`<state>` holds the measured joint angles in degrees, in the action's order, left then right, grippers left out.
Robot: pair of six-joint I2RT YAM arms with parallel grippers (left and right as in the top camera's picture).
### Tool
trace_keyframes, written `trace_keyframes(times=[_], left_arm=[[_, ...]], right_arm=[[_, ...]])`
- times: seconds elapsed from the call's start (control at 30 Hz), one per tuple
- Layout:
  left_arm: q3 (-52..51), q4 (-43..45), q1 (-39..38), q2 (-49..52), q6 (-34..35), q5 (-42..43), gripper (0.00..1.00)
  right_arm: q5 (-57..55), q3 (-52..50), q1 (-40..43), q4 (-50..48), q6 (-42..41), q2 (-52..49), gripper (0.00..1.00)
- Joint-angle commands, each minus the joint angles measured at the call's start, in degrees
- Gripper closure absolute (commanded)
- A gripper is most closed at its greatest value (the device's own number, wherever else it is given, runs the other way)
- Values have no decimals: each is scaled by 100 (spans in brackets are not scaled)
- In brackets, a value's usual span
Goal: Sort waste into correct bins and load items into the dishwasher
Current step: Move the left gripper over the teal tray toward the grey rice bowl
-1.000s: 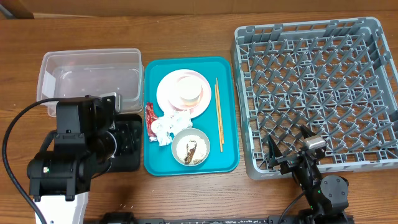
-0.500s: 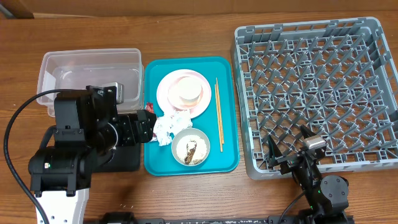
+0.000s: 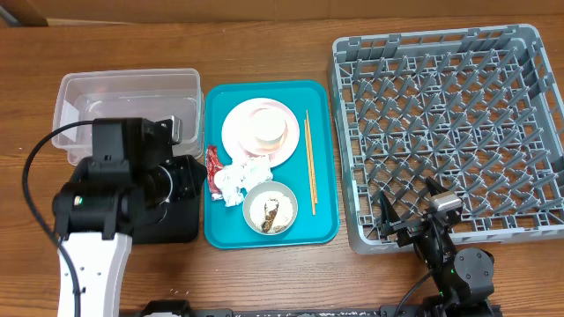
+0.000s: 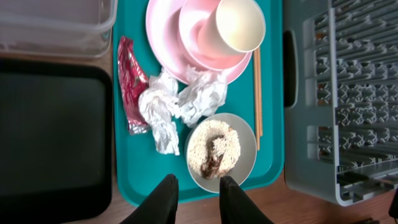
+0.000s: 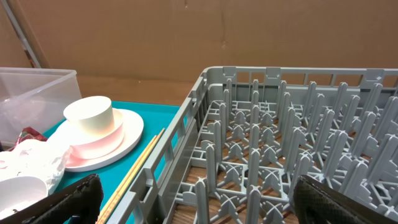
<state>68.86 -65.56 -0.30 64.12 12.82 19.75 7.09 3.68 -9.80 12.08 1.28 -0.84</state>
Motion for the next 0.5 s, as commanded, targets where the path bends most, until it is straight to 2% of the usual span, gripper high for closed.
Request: trace_keyframes(times=[0.0,0.2,0.33,0.47], left_arm=[[-11,-212,-39,332,166,-208,78],[-15,-321,-472,800,315,-695,73],[-15,-321,-892,1097,695,-1285,63],[-15,-302,-1266,1532,1108,-1856,58]], right_arm=[[4,2,-20,-11,7,68,0],[4,2,-20,-11,7,68,0],[4,2,-20,-11,7,68,0],[7,2,-20,-11,7,68,0]])
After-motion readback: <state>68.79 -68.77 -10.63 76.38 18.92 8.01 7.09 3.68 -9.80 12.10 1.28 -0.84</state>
